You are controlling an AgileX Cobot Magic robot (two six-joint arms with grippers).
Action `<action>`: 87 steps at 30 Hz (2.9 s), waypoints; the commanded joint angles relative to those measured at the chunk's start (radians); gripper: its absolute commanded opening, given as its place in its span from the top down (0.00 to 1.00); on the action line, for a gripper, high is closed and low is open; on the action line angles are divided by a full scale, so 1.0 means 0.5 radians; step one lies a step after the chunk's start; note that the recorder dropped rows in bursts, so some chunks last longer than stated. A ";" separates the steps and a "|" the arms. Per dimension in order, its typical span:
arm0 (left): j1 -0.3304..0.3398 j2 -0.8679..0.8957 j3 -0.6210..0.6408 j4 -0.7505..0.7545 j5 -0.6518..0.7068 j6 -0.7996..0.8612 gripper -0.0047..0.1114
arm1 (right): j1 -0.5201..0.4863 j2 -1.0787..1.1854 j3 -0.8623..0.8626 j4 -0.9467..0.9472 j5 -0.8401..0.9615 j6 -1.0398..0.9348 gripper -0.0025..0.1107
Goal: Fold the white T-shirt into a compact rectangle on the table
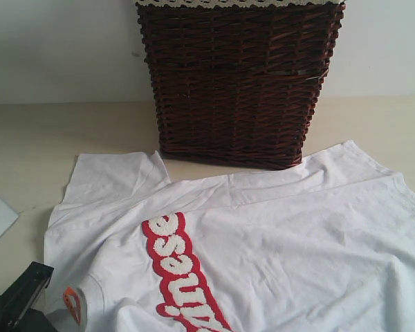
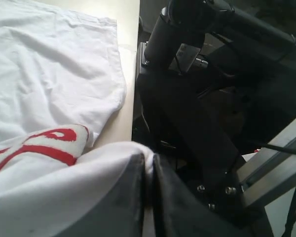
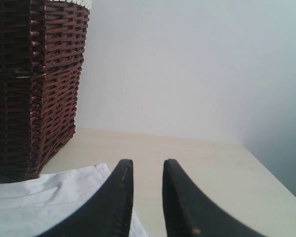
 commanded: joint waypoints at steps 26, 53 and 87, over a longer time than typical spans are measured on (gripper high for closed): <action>0.002 0.019 0.199 -0.011 -0.035 -0.072 0.43 | 0.007 0.000 0.008 0.006 -0.014 -0.011 0.77; 0.002 1.144 -0.506 -0.505 1.623 0.502 0.96 | 0.007 0.000 0.008 0.006 -0.014 -0.011 0.77; 0.346 1.605 -1.361 -0.600 2.239 0.106 0.96 | 0.007 0.000 0.008 0.006 -0.014 -0.011 0.77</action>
